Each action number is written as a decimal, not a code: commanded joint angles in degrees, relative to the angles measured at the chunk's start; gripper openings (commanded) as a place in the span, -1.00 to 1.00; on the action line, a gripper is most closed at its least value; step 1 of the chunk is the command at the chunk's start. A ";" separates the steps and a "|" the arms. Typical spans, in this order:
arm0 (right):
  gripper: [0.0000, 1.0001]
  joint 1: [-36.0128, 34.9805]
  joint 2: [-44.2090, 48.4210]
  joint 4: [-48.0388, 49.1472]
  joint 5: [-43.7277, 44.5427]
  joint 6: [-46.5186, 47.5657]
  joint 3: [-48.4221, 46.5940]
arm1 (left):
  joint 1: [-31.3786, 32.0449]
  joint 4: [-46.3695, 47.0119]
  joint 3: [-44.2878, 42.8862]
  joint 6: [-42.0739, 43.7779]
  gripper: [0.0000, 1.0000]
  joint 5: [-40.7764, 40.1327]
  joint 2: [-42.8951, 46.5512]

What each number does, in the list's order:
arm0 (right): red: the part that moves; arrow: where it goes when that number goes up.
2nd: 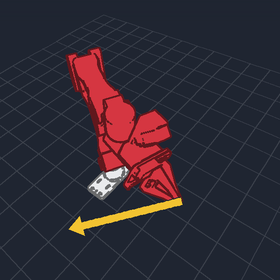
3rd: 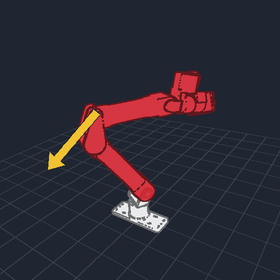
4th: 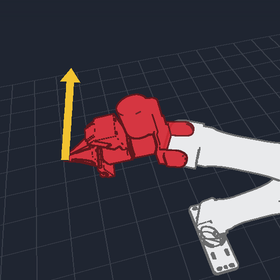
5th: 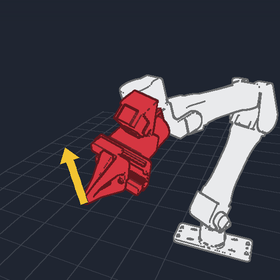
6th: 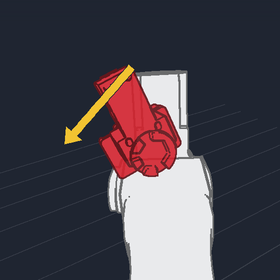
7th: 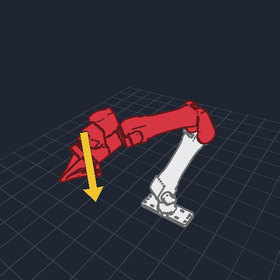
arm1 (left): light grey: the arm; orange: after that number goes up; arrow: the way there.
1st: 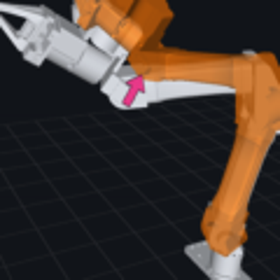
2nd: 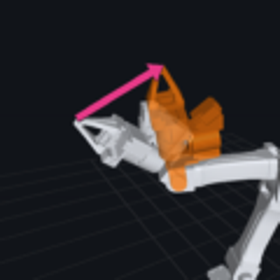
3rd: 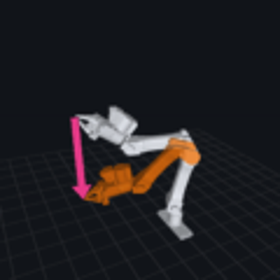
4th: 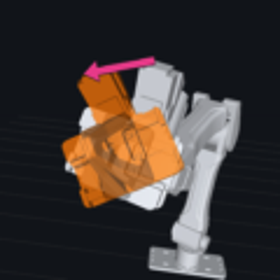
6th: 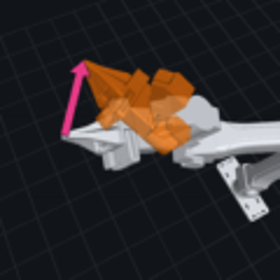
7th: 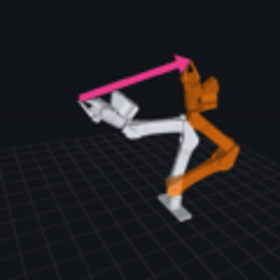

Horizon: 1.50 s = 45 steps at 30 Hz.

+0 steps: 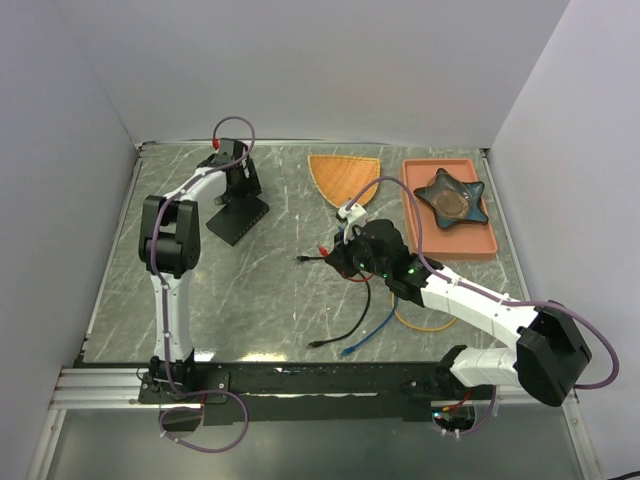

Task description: Insert the plug into the switch port

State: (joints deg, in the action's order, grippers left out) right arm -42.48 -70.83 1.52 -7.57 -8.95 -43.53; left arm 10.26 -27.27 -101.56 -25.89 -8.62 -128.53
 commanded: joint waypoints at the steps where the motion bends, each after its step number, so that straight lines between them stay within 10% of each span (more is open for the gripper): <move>1: -1.00 0.12 2.27 -0.02 -1.13 0.51 0.37 | 0.11 -1.05 9.17 -0.04 0.73 4.31 3.89; 19: -1.00 -6.39 0.60 -3.28 0.28 1.22 -1.65 | 2.83 10.39 42.65 -7.42 0.59 12.22 24.81; 45: -1.00 -16.31 -3.00 -7.14 2.30 0.95 -4.20 | 3.54 12.24 57.52 -11.99 0.82 4.22 46.53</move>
State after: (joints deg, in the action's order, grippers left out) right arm -57.14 -73.87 -5.34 -6.44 -7.86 -45.01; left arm 16.78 -14.35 -47.22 -37.34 -3.51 -83.24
